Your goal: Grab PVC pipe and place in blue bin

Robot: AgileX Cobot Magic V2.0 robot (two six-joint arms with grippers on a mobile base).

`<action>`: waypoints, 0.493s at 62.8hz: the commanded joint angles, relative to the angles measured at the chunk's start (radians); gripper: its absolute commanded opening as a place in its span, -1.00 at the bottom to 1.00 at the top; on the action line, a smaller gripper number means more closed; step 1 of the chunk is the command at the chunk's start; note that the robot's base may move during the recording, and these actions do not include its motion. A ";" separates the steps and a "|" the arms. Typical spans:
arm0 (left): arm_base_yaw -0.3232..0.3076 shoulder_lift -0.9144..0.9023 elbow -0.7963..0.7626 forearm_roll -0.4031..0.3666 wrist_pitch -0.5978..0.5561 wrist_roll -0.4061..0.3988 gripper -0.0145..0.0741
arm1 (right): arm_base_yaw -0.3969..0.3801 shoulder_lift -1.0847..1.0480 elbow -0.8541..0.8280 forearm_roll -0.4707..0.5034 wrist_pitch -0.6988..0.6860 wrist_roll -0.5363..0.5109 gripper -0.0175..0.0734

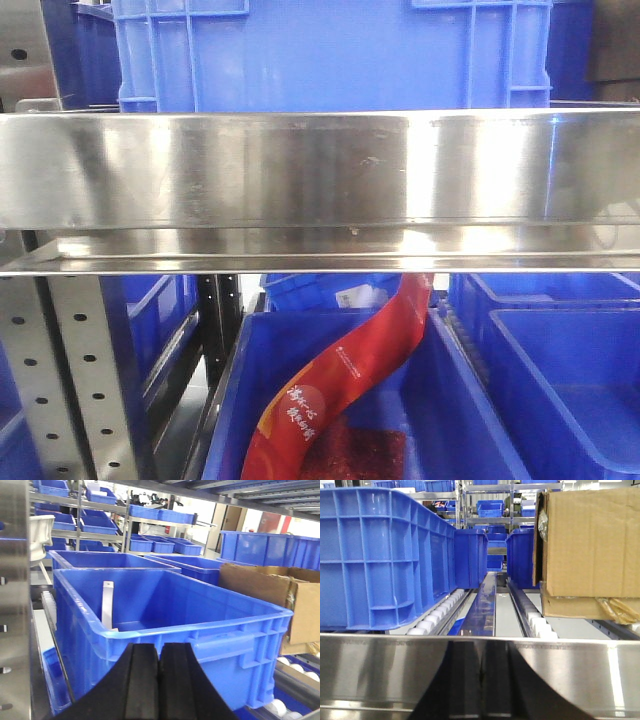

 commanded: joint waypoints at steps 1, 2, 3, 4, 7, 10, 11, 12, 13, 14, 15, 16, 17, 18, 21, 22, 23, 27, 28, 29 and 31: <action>0.003 -0.005 0.002 -0.002 -0.022 -0.002 -0.92 | -0.006 -0.004 0.003 -0.009 -0.034 -0.006 -0.98; 0.003 -0.005 0.002 -0.002 -0.022 -0.002 -0.92 | -0.006 -0.004 0.003 -0.009 -0.034 -0.006 -0.98; 0.003 -0.005 0.002 -0.002 -0.022 -0.002 -0.92 | -0.006 -0.004 0.003 -0.009 -0.034 -0.006 -0.98; 0.003 -0.005 0.002 -0.002 -0.024 -0.002 -0.92 | -0.006 -0.004 0.003 -0.009 -0.032 -0.006 -0.98; 0.003 -0.005 0.002 -0.002 -0.024 -0.002 -0.92 | -0.006 -0.004 0.003 -0.009 -0.027 -0.006 -0.98; 0.003 -0.005 0.002 -0.002 -0.026 -0.002 -0.92 | -0.006 -0.004 0.003 -0.009 -0.025 -0.006 -0.98; 0.003 -0.005 0.002 -0.002 -0.026 -0.002 -0.92 | -0.006 -0.004 0.003 -0.009 -0.025 -0.006 -0.98; 0.003 -0.005 0.002 -0.002 -0.026 -0.002 -0.92 | -0.006 -0.004 0.003 -0.009 -0.025 -0.006 -0.98; 0.003 -0.005 0.002 -0.002 -0.026 -0.002 -0.92 | -0.006 -0.004 0.003 -0.009 -0.025 -0.006 -0.98; 0.003 -0.005 0.002 -0.002 -0.026 -0.002 -0.92 | -0.006 -0.004 0.003 -0.009 -0.025 -0.006 -0.98; 0.003 -0.005 0.002 -0.002 -0.026 -0.002 -0.92 | -0.006 -0.004 0.003 -0.009 -0.025 -0.006 -0.98; 0.003 -0.005 0.002 -0.002 -0.026 -0.002 -0.92 | -0.006 -0.004 0.003 -0.009 -0.025 -0.006 -0.98; 0.003 -0.005 0.002 -0.002 -0.026 -0.002 -0.92 | -0.006 -0.004 0.003 -0.009 -0.025 -0.006 -0.98; 0.003 -0.005 0.002 -0.002 -0.026 -0.002 -0.92 | -0.006 -0.004 0.003 -0.009 -0.025 -0.006 -0.98; 0.003 -0.005 0.002 -0.002 -0.026 -0.002 -0.92 | -0.006 -0.004 0.003 -0.009 -0.025 -0.006 -0.98; 0.003 -0.005 0.002 -0.002 -0.026 -0.002 -0.92 | -0.006 -0.004 0.003 -0.009 -0.025 -0.006 -0.98; 0.003 -0.005 0.002 -0.002 -0.026 -0.002 -0.92 | -0.006 -0.004 0.003 -0.009 -0.025 -0.006 -0.98; 0.003 -0.005 0.002 -0.002 -0.026 -0.002 -0.92 | -0.006 -0.004 0.003 -0.009 -0.026 -0.006 -0.98; 0.003 -0.005 0.002 -0.002 -0.026 -0.002 -0.92 | -0.006 -0.004 0.003 -0.009 -0.026 -0.006 -0.98; 0.003 -0.005 0.002 -0.002 -0.026 -0.002 -0.92 | -0.006 -0.004 0.003 -0.009 -0.026 -0.006 -0.98; 0.003 -0.005 0.002 -0.002 -0.026 -0.002 -0.92 | -0.006 -0.004 0.003 -0.009 -0.026 -0.006 -0.98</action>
